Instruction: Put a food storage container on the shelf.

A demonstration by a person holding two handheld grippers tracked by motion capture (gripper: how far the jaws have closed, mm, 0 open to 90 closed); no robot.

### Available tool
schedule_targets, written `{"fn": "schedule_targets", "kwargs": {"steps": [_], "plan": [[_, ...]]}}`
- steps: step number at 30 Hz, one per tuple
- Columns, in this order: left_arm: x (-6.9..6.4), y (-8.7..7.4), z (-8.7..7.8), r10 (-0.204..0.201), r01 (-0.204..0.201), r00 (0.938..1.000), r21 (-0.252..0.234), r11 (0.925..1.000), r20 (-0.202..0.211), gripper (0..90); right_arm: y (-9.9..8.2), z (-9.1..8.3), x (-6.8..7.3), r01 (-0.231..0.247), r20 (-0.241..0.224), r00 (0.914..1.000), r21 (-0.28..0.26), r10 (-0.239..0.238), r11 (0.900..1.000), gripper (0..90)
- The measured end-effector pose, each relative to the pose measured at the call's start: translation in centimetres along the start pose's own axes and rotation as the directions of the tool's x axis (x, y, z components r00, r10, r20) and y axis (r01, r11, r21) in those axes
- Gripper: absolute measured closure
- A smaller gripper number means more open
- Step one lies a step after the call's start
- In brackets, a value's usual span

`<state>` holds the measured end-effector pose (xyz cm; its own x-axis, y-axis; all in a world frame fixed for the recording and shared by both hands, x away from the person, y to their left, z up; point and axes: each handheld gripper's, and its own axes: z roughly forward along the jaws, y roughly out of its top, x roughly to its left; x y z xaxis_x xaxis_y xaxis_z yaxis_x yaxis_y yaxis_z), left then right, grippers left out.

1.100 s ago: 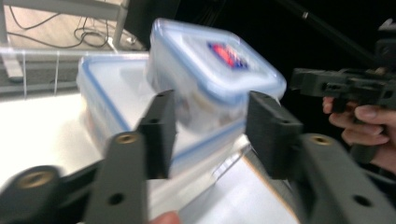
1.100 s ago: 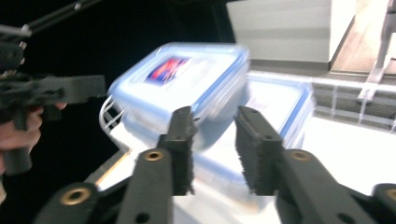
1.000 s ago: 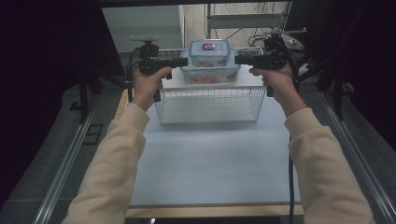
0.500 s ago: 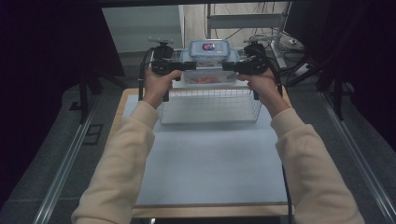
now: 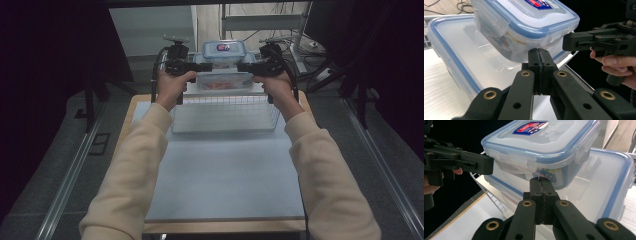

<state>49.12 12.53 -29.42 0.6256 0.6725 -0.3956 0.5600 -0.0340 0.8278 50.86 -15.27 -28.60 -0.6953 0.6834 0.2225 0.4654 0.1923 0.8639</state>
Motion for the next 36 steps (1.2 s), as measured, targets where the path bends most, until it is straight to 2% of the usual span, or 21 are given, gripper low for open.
{"fn": "schedule_targets", "kwargs": {"steps": [3, 6, 10, 17, 26, 33, 36], "plan": [[0.1, 0.0, 0.0, -0.003, 0.003, 1.0, -0.002, 1.0, -0.005, 89.8, 0.0, -0.1, 0.0, -0.004, -0.006, 1.0, -0.002, 0.004, 1.0, 89.6], [0.0, -0.3, 0.0, -0.009, 0.009, 0.9999, -0.006, 0.9999, 0.012, 89.6, -0.2, -0.2, 0.1, -0.005, -0.012, 0.9999, -0.01, 0.005, 0.9999, 89.6], [-0.4, -1.0, -0.3, 0.01, -0.01, 0.9999, 0.009, 0.9999, 0.011, 89.7, -0.6, -0.7, 0.3, -0.002, -0.027, 0.9996, -0.025, 0.001, 0.9997, 89.6], [-1.0, -3.0, -2.2, -0.014, 0.015, 0.9997, -0.013, 0.9998, 0.021, 89.8, -2.3, -2.2, 0.7, -0.006, -0.04, 0.9992, -0.031, 0.005, 0.9995, 89.5], [-1.7, -7.4, -4.3, -0.004, 0.005, 0.9995, -0.022, 0.9997, 0.032, 89.7, -6.1, -4.1, 0.5, -0.028, -0.082, 0.9963, -0.027, 0.026, 0.9992, 89.5], [-1.5, -12.1, -5.0, 0.013, -0.013, 0.9997, 0.003, 0.9999, 0.019, 89.6, -10.0, -4.5, 0.3, -0.023, -0.121, 0.9924, -0.02, 0.02, 0.9995, 89.5], [-1.1, -14.2, -5.3, -0.008, 0.008, 0.9996, -0.003, 1.0, 0.028, 89.5, -12.2, -4.8, 0.3, -0.028, -0.138, 0.9901, -0.015, 0.025, 0.9995, 89.3]]}}
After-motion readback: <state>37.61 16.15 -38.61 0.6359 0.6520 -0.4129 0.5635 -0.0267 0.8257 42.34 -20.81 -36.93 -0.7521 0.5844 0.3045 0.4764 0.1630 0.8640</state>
